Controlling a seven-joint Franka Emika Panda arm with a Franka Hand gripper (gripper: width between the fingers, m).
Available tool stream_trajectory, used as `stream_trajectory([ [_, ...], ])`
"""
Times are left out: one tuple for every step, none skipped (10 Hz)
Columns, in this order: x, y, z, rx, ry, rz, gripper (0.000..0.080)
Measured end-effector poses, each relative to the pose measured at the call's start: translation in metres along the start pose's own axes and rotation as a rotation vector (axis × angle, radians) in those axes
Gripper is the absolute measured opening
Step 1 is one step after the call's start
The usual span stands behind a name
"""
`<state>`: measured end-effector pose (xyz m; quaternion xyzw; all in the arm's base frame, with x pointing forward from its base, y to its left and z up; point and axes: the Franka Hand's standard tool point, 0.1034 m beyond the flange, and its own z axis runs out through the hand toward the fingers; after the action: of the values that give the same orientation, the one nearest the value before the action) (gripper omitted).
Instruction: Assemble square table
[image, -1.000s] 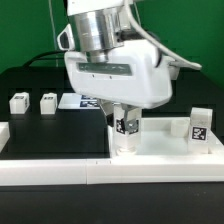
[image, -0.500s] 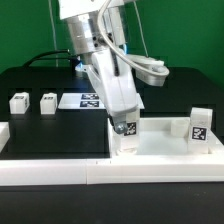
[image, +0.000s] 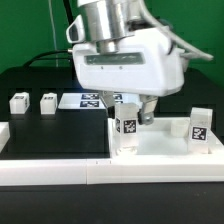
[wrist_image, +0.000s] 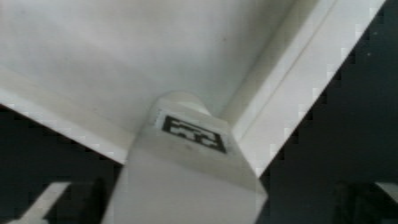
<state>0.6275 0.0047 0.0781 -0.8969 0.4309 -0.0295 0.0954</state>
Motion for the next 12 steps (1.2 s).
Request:
stream_trajectory([
  [0.0003, 0.0007, 0.0005, -0.001, 0.0, -0.041, 0.0644],
  [-0.0005, 0.0001, 0.0006, -0.003, 0.0, -0.138, 0.0649],
  [-0.0029, -0.0016, 0.0014, -0.021, 0.022, -0.307, 0.0649],
  [-0.0026, -0.0009, 0.0012, -0.024, 0.026, -0.432, 0.0649],
  [0.0023, 0.0027, 0.0001, -0.027, 0.026, -0.618, 0.0649],
  [0.0048, 0.0051, -0.0002, -0.03, 0.024, -0.737, 0.0649],
  [0.0058, 0.0081, 0.0017, -0.03, 0.039, -0.787, 0.0649],
  [0.0056, 0.008, 0.0019, -0.03, 0.039, -0.773, 0.0649],
  [0.0056, 0.0082, 0.0021, -0.03, 0.039, -0.761, 0.0618],
  [0.0054, 0.0083, 0.0026, -0.028, 0.038, -0.726, 0.0483],
  [0.005, 0.0082, 0.0028, -0.027, 0.038, -0.665, 0.0483],
  [0.0047, 0.0079, 0.0029, -0.025, 0.039, -0.6, 0.0346],
])
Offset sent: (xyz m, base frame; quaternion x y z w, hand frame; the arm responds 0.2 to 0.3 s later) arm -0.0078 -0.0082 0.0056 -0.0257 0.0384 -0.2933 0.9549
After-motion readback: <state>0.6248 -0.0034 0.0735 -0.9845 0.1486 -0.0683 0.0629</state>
